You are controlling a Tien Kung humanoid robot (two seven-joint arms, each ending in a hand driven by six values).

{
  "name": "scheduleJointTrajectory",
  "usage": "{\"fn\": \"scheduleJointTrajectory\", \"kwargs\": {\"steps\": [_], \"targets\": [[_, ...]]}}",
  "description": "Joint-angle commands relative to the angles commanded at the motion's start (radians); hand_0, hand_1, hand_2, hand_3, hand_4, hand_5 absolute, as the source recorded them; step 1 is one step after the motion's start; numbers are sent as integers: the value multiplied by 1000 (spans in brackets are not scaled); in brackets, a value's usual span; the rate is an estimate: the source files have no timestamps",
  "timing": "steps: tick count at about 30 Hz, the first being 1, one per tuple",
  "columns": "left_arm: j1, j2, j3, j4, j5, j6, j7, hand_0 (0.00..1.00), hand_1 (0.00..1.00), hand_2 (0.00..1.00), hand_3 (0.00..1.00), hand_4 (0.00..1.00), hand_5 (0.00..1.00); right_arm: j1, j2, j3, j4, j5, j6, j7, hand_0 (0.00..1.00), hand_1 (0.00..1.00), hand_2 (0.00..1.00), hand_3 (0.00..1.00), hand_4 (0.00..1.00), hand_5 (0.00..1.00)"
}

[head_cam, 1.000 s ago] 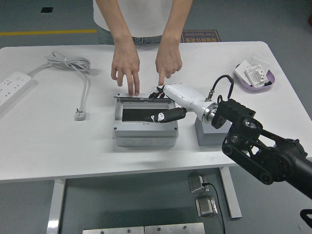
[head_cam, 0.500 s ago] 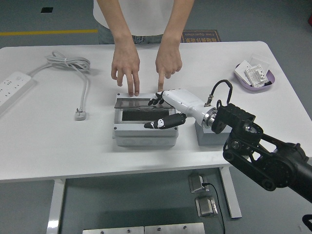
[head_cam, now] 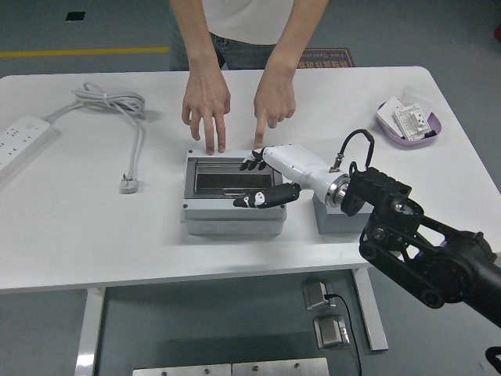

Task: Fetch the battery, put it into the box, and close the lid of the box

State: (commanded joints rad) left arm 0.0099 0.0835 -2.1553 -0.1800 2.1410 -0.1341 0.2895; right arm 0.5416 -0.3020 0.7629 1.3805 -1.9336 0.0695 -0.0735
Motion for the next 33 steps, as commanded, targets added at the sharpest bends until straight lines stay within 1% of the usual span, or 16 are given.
{"fn": "scheduleJointTrajectory", "kwargs": {"steps": [8,13,18,23,25,26,27,29,33], "targets": [[0,0,-5,0,4,0,1,640,661,714,836,883,652,-11,-4,35,16,-16,10,-5,742,660,681,698,992,700],[2,0,-6,0,4,0,1,640,661,714,836,883,652,-31,-11,103,50,-46,29,-14,742,660,678,698,990,700],[7,0,-11,0,5,0,2,640,660,714,836,882,653,-70,-21,206,115,-92,74,-36,740,659,677,698,989,701],[11,-2,-16,0,8,0,3,640,661,714,836,882,652,-123,-34,320,202,-146,141,-71,740,658,673,689,991,705],[11,-3,-15,0,6,0,3,640,661,714,836,882,652,-143,-36,369,233,-156,161,-77,740,658,673,689,991,705],[11,-3,-16,0,7,0,3,640,661,714,836,882,652,-155,-34,395,248,-157,172,-76,740,658,673,689,991,705],[11,-4,-17,0,8,0,3,640,661,714,836,883,653,-168,-30,425,262,-155,185,-73,719,638,666,673,993,715],[12,-5,-17,0,9,0,3,640,661,714,836,883,653,-188,-19,480,278,-137,197,-58,719,638,666,673,993,715],[11,-6,-15,0,9,0,3,640,660,714,836,882,652,-213,4,591,285,-93,193,-17,722,637,673,678,995,704]]}}
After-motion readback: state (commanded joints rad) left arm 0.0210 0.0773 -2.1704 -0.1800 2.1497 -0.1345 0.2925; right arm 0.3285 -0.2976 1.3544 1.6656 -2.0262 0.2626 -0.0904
